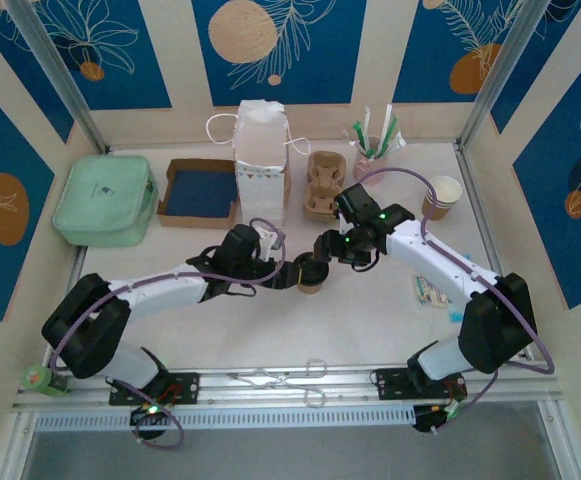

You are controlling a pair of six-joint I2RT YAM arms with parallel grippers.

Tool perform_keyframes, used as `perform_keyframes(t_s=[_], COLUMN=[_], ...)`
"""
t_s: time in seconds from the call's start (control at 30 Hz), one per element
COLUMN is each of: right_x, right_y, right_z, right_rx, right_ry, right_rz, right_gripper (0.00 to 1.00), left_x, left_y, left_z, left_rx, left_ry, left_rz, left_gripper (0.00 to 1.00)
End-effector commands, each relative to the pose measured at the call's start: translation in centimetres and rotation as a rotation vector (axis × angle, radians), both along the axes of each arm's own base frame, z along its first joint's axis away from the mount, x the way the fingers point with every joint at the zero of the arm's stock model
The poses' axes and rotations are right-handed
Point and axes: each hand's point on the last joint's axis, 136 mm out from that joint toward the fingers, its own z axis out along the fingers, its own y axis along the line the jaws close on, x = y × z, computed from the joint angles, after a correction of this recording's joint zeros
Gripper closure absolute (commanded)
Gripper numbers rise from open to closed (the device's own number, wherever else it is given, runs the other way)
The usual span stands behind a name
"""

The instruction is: Pack the takeout coffee

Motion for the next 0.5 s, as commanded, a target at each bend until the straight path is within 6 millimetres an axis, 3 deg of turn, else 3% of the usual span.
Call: perform_keyframes(t_s=[0.0,0.47], right_x=[-0.5,-1.2], right_y=[0.1,-0.5], right_z=[-0.9,-3.1], right_rx=[0.004,-0.015], right_ry=[0.025,0.072], right_rz=[0.020,0.003], right_gripper=[0.35,0.35], left_x=[0.4,0.5], left_y=[-0.7,-1.0], left_z=[0.6,0.6], left_rx=[0.005,0.006], left_ry=[-0.027,-0.023], left_rz=[-0.017,-0.020], left_gripper=[0.36,0.36])
